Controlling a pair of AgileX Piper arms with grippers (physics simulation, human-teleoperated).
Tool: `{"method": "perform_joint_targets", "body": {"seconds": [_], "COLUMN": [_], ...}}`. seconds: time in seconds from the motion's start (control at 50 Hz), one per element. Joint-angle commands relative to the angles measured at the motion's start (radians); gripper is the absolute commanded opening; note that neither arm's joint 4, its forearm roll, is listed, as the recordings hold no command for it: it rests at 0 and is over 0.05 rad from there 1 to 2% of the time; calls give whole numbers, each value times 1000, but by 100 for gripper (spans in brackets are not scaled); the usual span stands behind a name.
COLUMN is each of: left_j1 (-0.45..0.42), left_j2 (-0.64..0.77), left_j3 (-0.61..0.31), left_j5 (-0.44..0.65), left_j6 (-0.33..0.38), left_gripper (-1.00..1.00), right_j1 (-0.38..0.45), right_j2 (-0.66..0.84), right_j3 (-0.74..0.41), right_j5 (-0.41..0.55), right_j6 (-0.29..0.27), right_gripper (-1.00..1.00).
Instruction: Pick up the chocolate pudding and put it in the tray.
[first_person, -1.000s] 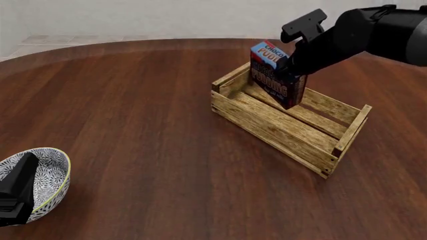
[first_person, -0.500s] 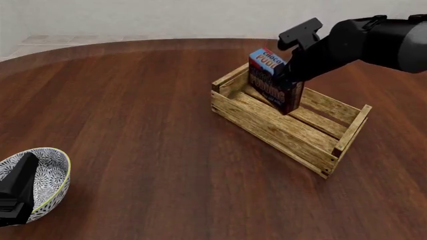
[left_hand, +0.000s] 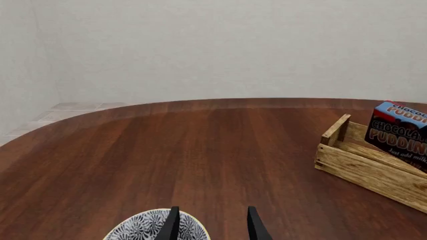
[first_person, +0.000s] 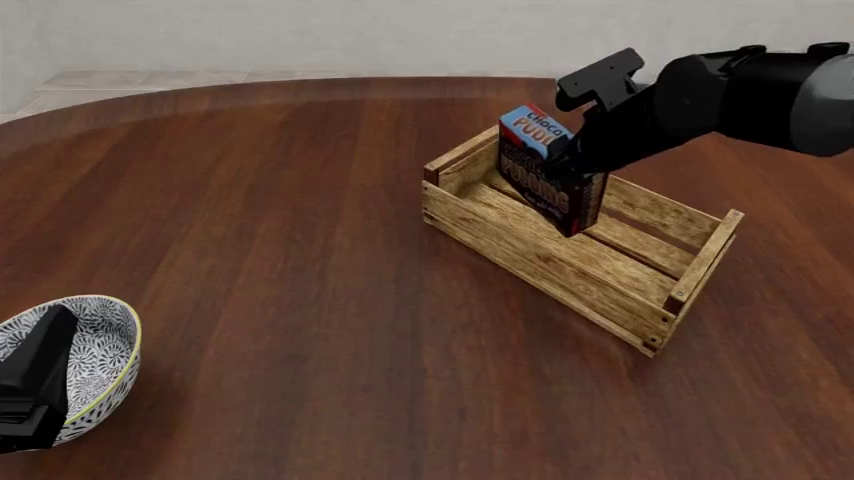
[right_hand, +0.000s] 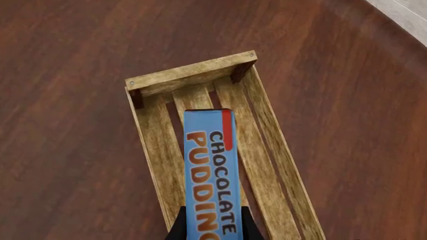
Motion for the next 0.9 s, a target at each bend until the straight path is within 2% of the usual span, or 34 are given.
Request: {"method": "perform_joint_targets", "body": {"seconds": [0.02, 0.6, 0.9], "left_j1": [0, 0, 0], "left_j2": [0, 0, 0], "left_j3": [0, 0, 0], "left_j5": [0, 0, 0], "left_j6": [0, 0, 0], "left_gripper": [100, 100, 100], "right_j1": [0, -12, -18], "right_j2": [3, 14, 20], "right_j3": [12, 35, 74], "right_j5": [-18, -39, -76], "right_j6": [24, 22, 40], "right_gripper": [-100, -100, -100]}}
